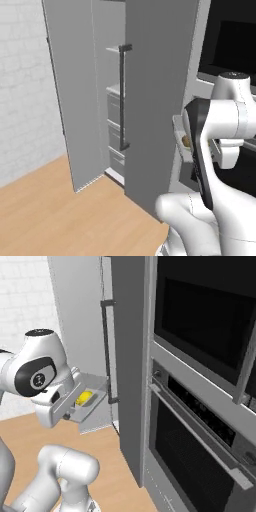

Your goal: Take the meat container that has the chicken drumstick and place it on the second highest rack of the freezer. Then take the vegetable container that has the sweet potato and lemon and place it on the highest rack of the freezer.

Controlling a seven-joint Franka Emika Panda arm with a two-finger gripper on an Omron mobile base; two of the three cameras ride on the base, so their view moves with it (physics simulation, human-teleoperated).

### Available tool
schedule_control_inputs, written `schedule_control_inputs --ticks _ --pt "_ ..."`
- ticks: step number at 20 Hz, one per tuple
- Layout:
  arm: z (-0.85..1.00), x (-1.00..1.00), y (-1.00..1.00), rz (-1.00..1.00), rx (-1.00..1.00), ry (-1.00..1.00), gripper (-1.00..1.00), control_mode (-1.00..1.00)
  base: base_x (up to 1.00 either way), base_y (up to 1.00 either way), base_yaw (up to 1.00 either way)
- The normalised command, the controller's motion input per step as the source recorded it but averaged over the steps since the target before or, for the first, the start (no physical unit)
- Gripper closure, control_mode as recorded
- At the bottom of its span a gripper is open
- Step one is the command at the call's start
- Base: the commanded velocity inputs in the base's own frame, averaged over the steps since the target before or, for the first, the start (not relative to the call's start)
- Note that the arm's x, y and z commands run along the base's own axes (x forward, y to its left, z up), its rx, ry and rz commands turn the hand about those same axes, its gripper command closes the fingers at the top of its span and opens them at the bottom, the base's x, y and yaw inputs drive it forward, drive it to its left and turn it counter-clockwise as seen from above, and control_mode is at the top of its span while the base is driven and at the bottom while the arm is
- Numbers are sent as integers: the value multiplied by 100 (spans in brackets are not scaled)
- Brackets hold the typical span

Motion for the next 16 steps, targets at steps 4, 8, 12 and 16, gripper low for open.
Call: schedule_control_inputs --ticks 4,8,12,16 --pt "0 0 0 0 0 0 100 100 89 100 1" --pt "0 0 0 0 0 0 100 100 76 89 -3" --pt "0 0 0 0 0 0 100 100 77 80 -8" --pt "0 0 0 0 0 0 100 100 60 65 -13"
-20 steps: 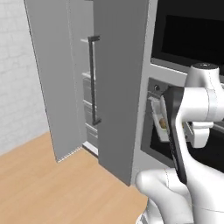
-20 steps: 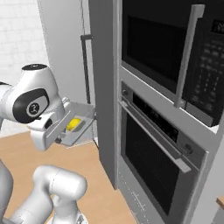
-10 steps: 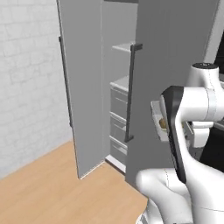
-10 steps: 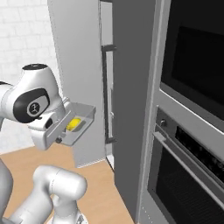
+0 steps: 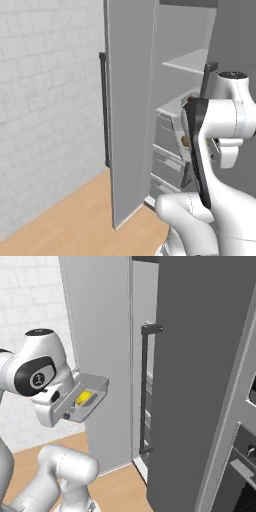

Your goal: Take the meat container that has the chicken drumstick and place it on the second highest rack of the freezer. Then take the vegetable container that has the sweet potato and lemon and place it on the highest rack of the freezer.

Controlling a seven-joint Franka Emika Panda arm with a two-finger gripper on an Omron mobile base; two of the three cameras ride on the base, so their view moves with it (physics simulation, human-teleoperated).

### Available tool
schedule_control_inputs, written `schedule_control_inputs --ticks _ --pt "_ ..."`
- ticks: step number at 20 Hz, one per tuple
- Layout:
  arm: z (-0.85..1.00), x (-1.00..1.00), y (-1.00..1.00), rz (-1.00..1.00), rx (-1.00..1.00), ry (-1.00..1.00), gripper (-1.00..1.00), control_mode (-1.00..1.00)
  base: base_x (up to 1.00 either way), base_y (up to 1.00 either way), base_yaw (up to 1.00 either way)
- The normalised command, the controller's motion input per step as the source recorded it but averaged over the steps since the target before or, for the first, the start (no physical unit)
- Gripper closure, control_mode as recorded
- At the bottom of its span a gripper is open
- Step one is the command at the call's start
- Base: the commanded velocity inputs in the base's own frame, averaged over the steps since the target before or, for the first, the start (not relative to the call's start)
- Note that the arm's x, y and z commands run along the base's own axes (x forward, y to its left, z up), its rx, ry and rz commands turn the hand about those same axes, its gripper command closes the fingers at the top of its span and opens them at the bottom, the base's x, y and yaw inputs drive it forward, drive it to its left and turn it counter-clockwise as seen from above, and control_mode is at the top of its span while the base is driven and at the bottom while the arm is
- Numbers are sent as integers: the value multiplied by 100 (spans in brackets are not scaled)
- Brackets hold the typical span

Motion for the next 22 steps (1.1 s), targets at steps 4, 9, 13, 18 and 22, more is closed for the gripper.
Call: schedule_control_inputs --ticks 4,9,13,18,22 --pt "0 0 0 0 0 0 100 100 37 43 -25" --pt "0 0 0 0 0 0 100 100 27 29 -39" --pt "0 0 0 0 0 0 100 100 46 49 -41" --pt "0 0 0 0 0 0 100 100 57 47 -36" --pt "0 0 0 0 0 0 100 100 54 0 -21"
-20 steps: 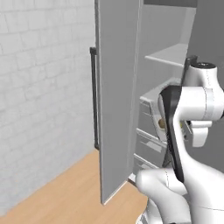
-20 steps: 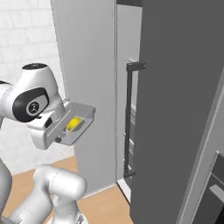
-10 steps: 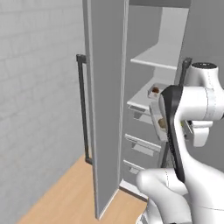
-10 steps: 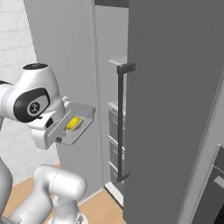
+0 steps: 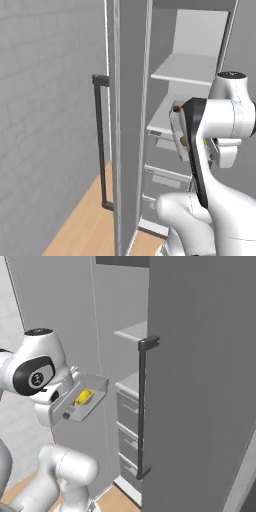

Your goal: Take the meat container that has the chicken drumstick and place it on the second highest rack of the freezer. Then take the vegetable container that has the sweet potato and lemon and place it on the highest rack of the freezer.

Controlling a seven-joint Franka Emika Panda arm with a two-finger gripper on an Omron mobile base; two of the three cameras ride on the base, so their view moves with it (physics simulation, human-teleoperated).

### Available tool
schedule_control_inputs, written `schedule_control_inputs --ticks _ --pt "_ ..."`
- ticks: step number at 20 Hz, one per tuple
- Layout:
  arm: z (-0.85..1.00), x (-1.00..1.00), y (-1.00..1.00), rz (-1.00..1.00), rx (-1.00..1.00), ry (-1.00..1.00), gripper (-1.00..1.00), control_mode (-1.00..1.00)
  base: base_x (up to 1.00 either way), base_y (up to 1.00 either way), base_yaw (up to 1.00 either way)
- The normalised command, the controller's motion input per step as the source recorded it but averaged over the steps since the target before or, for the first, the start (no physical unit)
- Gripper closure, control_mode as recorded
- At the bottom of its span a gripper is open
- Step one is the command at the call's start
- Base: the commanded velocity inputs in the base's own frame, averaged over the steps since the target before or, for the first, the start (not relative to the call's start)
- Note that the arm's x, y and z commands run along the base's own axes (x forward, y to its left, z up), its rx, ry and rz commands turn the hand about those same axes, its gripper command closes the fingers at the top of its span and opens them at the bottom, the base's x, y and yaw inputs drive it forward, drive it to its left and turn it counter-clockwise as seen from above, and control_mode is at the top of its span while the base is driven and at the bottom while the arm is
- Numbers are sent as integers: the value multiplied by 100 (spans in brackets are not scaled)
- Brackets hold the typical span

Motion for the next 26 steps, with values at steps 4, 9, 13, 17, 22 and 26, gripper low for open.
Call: schedule_control_inputs --ticks 4,9,13,17,22,26 --pt "0 0 0 0 0 0 100 100 57 4 -22" --pt "0 0 0 0 0 0 100 100 52 21 -32" --pt "0 0 0 0 0 0 100 100 42 46 -39" --pt "0 0 0 0 0 0 100 100 28 34 -38" --pt "0 0 0 0 0 0 100 100 30 35 -33" --pt "0 0 0 0 0 0 100 100 38 42 -20"
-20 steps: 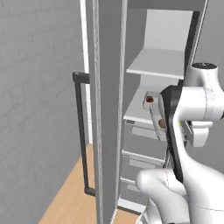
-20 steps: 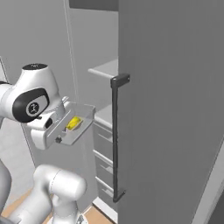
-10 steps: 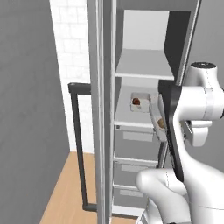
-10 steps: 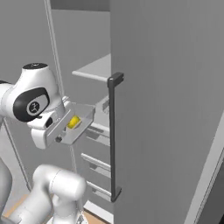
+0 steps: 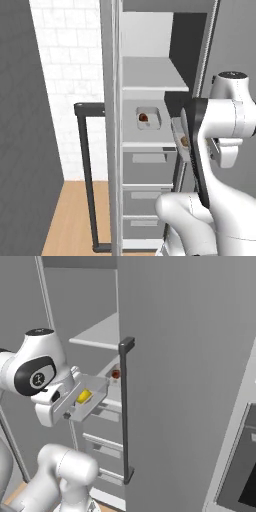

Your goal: Take the meat container that has the chicken drumstick and place it on the second highest rack of the freezer. Then take the vegetable container that has the sweet potato and lemon and place it on the highest rack of the freezer.

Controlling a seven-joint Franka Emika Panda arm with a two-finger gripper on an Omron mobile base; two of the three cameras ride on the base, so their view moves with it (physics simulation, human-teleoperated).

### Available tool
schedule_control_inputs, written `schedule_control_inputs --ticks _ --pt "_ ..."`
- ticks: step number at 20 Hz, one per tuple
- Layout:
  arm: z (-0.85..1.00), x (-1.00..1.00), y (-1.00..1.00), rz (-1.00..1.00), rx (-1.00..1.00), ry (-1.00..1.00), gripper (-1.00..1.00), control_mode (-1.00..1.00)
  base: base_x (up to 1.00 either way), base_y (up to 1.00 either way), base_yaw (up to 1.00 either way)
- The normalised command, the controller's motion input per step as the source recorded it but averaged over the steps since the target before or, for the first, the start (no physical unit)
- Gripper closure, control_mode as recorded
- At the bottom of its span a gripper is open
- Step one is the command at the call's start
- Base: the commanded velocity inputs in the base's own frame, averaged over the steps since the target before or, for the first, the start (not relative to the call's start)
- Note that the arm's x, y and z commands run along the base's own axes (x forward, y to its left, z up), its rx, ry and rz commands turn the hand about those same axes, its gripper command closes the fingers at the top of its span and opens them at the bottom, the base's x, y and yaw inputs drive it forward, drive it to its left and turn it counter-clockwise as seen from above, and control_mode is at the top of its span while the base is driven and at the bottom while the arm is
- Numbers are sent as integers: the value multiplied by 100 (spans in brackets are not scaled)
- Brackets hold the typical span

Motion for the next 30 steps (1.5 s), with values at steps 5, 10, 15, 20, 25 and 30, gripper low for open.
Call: schedule_control_inputs --ticks 5,10,15,20,25,30 --pt "0 0 0 0 0 0 100 100 26 58 -17" --pt "0 0 0 0 0 0 100 100 17 54 -13" --pt "0 0 0 0 0 0 100 100 -1 6 -2" --pt "5 0 7 0 0 -2 100 -100 0 18 0" --pt "56 2 36 0 0 -15 100 -100 0 0 0" --pt "68 12 12 0 0 -31 100 -100 0 0 0"
